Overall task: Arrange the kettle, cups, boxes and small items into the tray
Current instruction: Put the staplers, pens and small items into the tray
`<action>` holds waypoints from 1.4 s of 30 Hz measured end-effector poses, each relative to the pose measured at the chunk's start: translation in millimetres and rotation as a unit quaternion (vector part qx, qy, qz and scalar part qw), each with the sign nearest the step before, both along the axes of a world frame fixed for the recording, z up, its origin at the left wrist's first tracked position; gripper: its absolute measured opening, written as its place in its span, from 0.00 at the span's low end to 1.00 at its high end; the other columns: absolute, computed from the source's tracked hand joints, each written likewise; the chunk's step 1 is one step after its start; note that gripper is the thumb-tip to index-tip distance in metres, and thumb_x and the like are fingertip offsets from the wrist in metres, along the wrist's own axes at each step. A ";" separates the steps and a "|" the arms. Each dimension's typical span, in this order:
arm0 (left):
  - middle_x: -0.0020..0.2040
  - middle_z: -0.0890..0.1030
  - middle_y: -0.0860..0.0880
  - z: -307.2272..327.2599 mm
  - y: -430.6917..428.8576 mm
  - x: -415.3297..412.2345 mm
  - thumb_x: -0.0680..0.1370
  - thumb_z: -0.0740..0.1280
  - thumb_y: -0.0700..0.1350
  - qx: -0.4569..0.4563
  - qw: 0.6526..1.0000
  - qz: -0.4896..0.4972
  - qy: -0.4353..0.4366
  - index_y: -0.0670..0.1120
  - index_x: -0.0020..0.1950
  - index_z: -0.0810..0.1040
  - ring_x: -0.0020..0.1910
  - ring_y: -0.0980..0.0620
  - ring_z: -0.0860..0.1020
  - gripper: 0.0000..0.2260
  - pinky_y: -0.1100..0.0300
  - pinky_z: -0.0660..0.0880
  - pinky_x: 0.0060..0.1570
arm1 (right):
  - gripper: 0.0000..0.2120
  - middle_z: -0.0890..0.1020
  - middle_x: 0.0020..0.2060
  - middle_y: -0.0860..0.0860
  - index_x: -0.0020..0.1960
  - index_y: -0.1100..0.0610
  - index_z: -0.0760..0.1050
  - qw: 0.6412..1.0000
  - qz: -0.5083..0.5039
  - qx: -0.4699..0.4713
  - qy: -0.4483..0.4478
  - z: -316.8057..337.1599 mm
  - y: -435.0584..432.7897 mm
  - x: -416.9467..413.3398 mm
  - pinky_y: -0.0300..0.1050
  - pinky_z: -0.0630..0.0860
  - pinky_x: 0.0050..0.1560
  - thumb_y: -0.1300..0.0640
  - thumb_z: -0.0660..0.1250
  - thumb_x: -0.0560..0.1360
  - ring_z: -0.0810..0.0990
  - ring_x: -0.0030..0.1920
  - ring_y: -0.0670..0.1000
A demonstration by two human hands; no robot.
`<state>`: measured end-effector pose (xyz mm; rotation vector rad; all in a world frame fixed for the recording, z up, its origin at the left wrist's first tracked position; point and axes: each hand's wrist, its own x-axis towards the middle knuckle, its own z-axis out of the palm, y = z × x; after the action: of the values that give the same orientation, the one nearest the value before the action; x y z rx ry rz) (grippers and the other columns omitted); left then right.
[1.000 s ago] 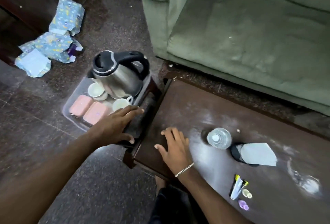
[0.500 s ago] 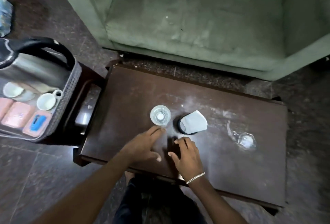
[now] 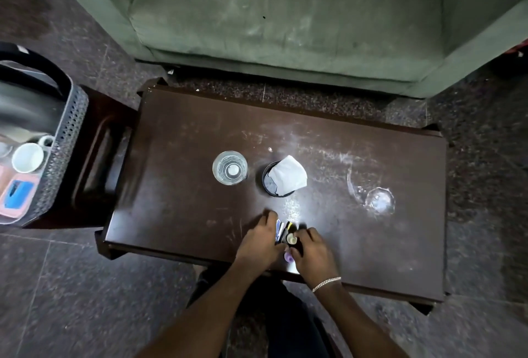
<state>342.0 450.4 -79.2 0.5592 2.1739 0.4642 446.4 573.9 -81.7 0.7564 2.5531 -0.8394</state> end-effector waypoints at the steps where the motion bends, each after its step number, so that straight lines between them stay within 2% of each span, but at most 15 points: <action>1: 0.65 0.76 0.41 -0.7 2.4 1.8 0.75 0.74 0.51 -0.007 1.000 0.014 0.001 0.45 0.68 0.63 0.59 0.31 0.79 0.29 0.43 0.78 0.53 | 0.17 0.79 0.55 0.53 0.55 0.52 0.76 1.000 0.003 -0.003 -0.001 -1.9 -0.3 -0.2 0.48 0.77 0.43 0.57 0.74 0.68 0.80 0.48 0.59; 5: 0.63 0.78 0.40 -3.8 9.8 8.6 0.76 0.73 0.49 -0.030 0.998 0.062 0.004 0.42 0.67 0.62 0.58 0.31 0.80 0.28 0.44 0.78 0.53 | 0.16 0.80 0.52 0.52 0.54 0.53 0.76 1.000 0.009 0.002 0.010 -6.1 -1.1 -3.6 0.45 0.75 0.38 0.60 0.74 0.68 0.81 0.45 0.57; 9: 0.64 0.79 0.40 -9.2 13.4 14.0 0.81 0.67 0.54 -0.066 0.995 0.078 0.020 0.42 0.65 0.68 0.61 0.34 0.80 0.21 0.45 0.76 0.57 | 0.13 0.80 0.48 0.51 0.51 0.53 0.77 1.000 -0.002 0.007 0.031 -7.9 0.6 -6.5 0.43 0.68 0.37 0.62 0.72 0.68 0.81 0.42 0.56; 12: 0.63 0.80 0.40 -12.9 8.8 14.8 0.82 0.64 0.56 -0.063 0.994 0.082 0.037 0.42 0.65 0.72 0.60 0.34 0.81 0.20 0.44 0.76 0.56 | 0.10 0.81 0.47 0.51 0.51 0.53 0.77 0.999 -0.007 0.010 0.044 -6.2 0.7 -6.6 0.46 0.71 0.38 0.59 0.72 0.71 0.81 0.43 0.56; 15: 0.63 0.80 0.42 -10.7 -6.9 9.0 0.81 0.66 0.52 -0.056 0.994 0.087 0.046 0.43 0.66 0.72 0.60 0.36 0.81 0.18 0.46 0.76 0.56 | 0.07 0.81 0.46 0.51 0.51 0.53 0.79 0.998 -0.012 0.003 0.058 3.1 -4.0 -10.0 0.46 0.73 0.38 0.56 0.72 0.74 0.82 0.42 0.56; 22: 0.60 0.81 0.44 14.7 -66.1 -25.2 0.77 0.70 0.52 -0.038 0.988 0.129 0.079 0.44 0.61 0.74 0.58 0.39 0.81 0.18 0.47 0.75 0.55 | 0.07 0.83 0.46 0.52 0.50 0.57 0.81 0.993 -0.045 -0.050 0.095 41.6 -43.7 -47.0 0.47 0.76 0.45 0.59 0.74 0.73 0.82 0.44 0.55; 26: 0.55 0.81 0.44 44.3 -116.6 -57.0 0.76 0.70 0.53 -0.016 0.977 0.183 0.111 0.45 0.55 0.75 0.55 0.38 0.81 0.14 0.46 0.76 0.52 | 0.06 0.82 0.45 0.49 0.50 0.57 0.81 0.987 -0.041 -0.086 0.129 65.2 -85.5 -87.9 0.40 0.73 0.47 0.58 0.75 0.73 0.82 0.44 0.51; 31: 0.50 0.82 0.46 87.5 -189.7 -98.7 0.74 0.73 0.50 0.026 0.952 0.262 0.156 0.46 0.50 0.75 0.50 0.39 0.82 0.12 0.48 0.74 0.46 | 0.05 0.82 0.42 0.45 0.47 0.54 0.81 0.974 0.005 -0.133 0.185 93.2 -154.0 -149.5 0.37 0.74 0.47 0.57 0.76 0.73 0.80 0.43 0.46; 34: 0.46 0.81 0.47 111.9 -238.8 -127.2 0.73 0.74 0.50 0.037 0.933 0.312 0.177 0.48 0.45 0.73 0.46 0.41 0.81 0.11 0.50 0.73 0.42 | 0.05 0.81 0.41 0.46 0.46 0.54 0.82 0.963 0.028 -0.156 0.217 108.6 -197.4 -189.8 0.23 0.68 0.46 0.59 0.77 0.72 0.76 0.41 0.39; 36: 0.42 0.78 0.49 125.1 -275.0 -147.1 0.73 0.74 0.49 0.034 0.922 0.332 0.196 0.50 0.43 0.70 0.44 0.41 0.80 0.13 0.52 0.69 0.39 | 0.06 0.81 0.40 0.46 0.46 0.54 0.81 0.958 0.048 -0.165 0.230 118.0 -226.6 -216.2 0.21 0.66 0.44 0.59 0.77 0.71 0.75 0.41 0.39; 38: 0.41 0.79 0.48 133.0 -310.3 -166.7 0.73 0.75 0.48 0.014 0.914 0.335 0.230 0.48 0.44 0.73 0.43 0.41 0.80 0.11 0.55 0.67 0.38 | 0.07 0.81 0.41 0.46 0.47 0.53 0.81 0.951 0.069 -0.177 0.242 127.4 -252.7 -239.1 0.25 0.68 0.44 0.59 0.76 0.71 0.75 0.40 0.40; 42: 0.43 0.82 0.44 139.2 -382.1 -206.7 0.73 0.77 0.48 -0.014 0.890 0.358 0.283 0.47 0.48 0.76 0.42 0.40 0.80 0.11 0.56 0.65 0.37 | 0.06 0.80 0.42 0.48 0.48 0.55 0.81 0.937 0.106 -0.202 0.265 139.1 -304.2 -283.9 0.42 0.77 0.44 0.60 0.75 0.72 0.78 0.39 0.46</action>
<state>135.3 68.3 60.0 -0.1970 2.9308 0.7171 162.5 269.7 57.3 0.1262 2.6793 -1.5979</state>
